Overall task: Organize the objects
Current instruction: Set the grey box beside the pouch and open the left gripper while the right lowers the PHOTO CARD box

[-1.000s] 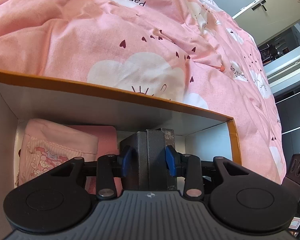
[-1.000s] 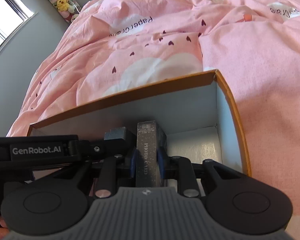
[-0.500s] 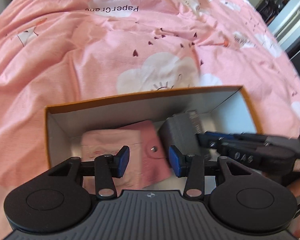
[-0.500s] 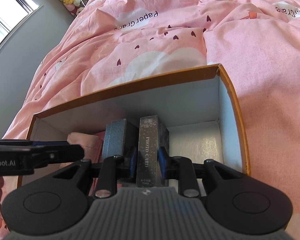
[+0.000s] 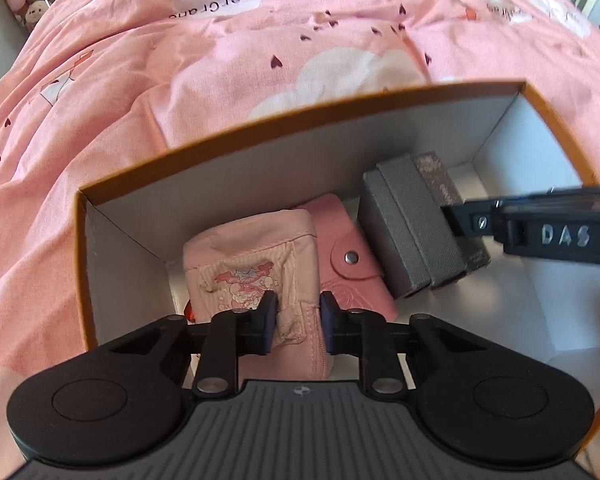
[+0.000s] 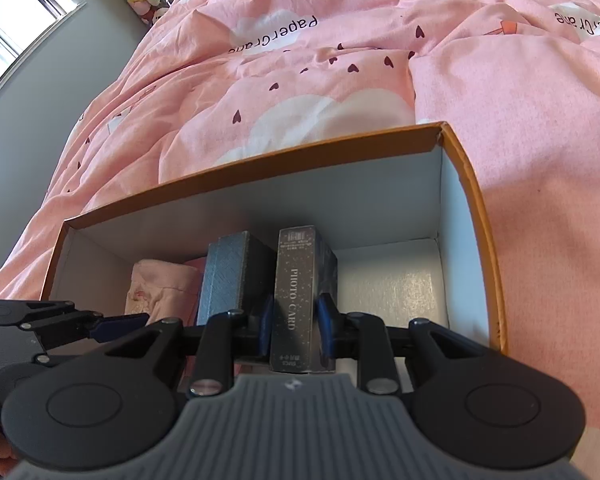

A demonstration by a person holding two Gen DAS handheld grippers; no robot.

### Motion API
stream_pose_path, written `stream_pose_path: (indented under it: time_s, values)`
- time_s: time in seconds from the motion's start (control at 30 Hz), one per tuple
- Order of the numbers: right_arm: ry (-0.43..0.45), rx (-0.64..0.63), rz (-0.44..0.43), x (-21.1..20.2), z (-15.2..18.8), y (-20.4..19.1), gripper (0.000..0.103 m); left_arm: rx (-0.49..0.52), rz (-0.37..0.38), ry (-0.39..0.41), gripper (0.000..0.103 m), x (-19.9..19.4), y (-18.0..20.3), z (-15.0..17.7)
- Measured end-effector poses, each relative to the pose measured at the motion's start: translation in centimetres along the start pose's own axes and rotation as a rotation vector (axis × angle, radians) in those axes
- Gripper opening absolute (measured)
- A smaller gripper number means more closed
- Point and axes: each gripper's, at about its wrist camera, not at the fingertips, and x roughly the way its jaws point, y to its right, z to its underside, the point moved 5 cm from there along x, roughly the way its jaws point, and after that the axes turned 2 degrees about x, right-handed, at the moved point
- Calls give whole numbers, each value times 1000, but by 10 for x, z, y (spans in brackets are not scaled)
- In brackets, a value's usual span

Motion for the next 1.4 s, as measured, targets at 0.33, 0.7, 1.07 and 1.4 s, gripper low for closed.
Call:
stream_pose_path:
  time_s: [0.33,0.7,1.07,1.4]
  values:
    - [-21,11,-6,2,-1,1,28,-160,196,73,22,1,4,-19]
    - [-52,37,-47,6,-2,4,26,-316,364,126,64,-10,-31,-20]
    - [-86,121,-124,16,3,-12,26,-204,242,40,32,-18,-42,-13]
    - [-80,157,-130,26,6,-36,26,-203,201,56,28,-14,-48,-8]
